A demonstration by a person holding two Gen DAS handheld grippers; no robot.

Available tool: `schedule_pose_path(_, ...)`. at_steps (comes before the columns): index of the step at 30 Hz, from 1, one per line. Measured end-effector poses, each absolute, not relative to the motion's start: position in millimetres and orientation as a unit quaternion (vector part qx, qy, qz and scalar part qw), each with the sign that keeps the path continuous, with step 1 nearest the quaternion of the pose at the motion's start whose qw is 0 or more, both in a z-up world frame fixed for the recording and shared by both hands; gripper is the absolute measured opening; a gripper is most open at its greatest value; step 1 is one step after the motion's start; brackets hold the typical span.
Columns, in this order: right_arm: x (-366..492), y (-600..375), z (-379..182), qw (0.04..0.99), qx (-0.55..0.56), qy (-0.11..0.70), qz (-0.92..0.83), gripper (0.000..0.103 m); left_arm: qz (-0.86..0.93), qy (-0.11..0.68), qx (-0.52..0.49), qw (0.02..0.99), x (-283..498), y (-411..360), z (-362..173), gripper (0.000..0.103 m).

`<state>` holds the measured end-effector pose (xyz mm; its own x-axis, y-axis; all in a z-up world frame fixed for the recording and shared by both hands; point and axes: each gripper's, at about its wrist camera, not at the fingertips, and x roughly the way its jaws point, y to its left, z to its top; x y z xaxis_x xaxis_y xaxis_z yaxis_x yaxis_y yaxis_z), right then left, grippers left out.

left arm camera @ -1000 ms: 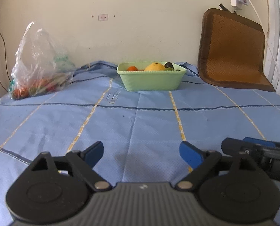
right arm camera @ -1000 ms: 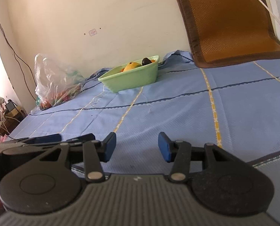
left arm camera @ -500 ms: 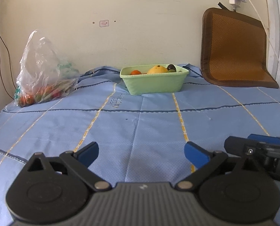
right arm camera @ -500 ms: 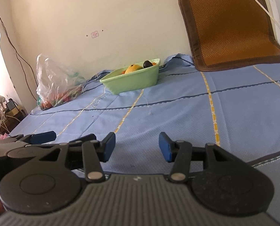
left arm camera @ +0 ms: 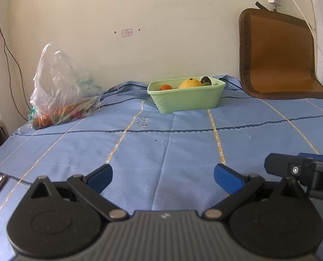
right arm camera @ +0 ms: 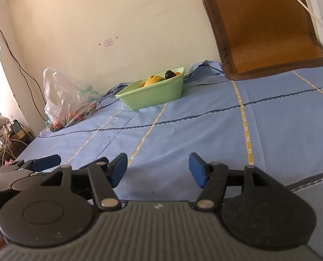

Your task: Organize fruits

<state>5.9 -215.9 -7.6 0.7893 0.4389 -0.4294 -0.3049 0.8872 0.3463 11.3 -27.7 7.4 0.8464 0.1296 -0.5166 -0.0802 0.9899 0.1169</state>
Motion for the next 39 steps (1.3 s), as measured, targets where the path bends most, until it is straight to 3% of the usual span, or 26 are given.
schedule_pose_path(29, 9.3, -218.0, -9.0, 0.932, 0.150, 0.271, 0.190, 0.067, 0.076, 0.291, 0.064, 0.952, 14.0, -28.7, 7.6, 0.103)
schedule_pose_path(39, 9.5, -220.4, -9.0, 0.932, 0.156, 0.268, 0.186, 0.072, 0.066, 0.305, 0.040, 0.949, 16.8, -19.9, 4.9, 0.103)
